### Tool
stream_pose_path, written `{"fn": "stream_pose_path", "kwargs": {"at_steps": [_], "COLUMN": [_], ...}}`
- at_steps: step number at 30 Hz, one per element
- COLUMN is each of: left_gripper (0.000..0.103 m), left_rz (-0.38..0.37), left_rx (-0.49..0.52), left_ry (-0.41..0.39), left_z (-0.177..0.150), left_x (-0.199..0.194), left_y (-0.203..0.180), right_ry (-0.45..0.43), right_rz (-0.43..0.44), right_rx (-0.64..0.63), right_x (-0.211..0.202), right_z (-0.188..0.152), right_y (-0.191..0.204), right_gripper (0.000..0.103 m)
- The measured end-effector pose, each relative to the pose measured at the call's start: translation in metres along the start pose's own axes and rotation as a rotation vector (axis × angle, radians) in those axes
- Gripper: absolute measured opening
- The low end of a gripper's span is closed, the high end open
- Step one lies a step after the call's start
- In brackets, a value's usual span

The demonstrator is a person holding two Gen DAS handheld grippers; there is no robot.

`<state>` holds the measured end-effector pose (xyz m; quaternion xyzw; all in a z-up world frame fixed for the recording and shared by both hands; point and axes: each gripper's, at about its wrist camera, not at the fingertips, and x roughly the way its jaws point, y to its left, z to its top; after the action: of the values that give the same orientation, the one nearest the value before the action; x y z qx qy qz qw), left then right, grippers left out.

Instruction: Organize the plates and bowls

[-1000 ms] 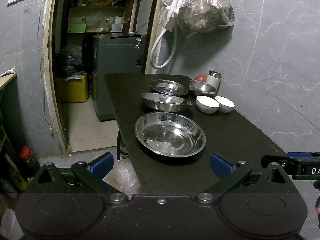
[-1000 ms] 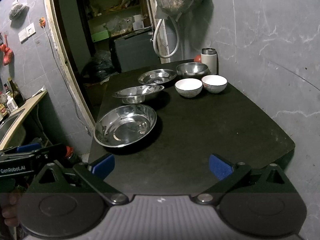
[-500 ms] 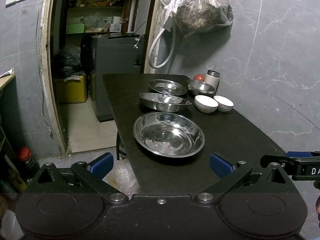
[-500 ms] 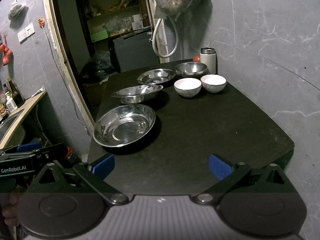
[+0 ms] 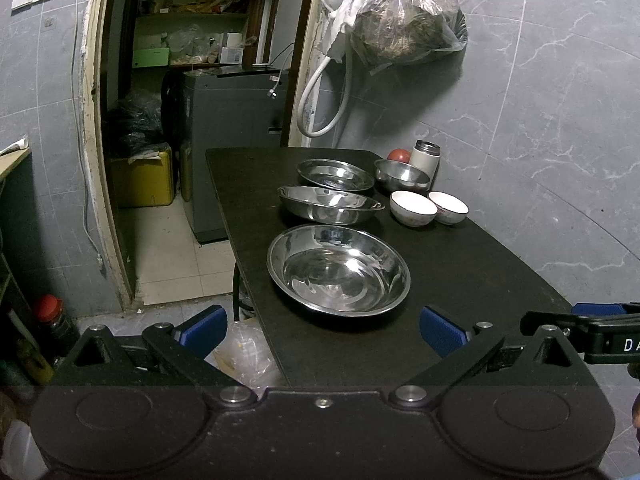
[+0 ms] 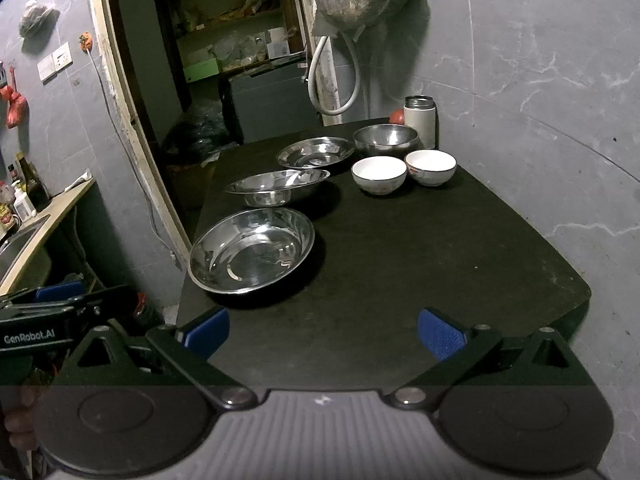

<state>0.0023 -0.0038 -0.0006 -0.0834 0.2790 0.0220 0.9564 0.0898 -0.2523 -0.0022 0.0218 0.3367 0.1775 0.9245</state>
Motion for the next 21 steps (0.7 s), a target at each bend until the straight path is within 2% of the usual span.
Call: {"fn": "stream_pose_path", "kwargs": {"at_steps": [21], "left_gripper": [0.102], "left_rz": [0.003], "left_rx": [-0.001], "left_ry": [0.002], "left_z": [-0.0004], "left_x": [0.0011], "left_y": [0.0002], "right_ry": [0.001], "right_rz": [-0.001], "right_rx": [-0.001], "right_x": [0.0012], "right_z": [0.0002], "right_y": [-0.0007], "right_gripper": [0.103]}}
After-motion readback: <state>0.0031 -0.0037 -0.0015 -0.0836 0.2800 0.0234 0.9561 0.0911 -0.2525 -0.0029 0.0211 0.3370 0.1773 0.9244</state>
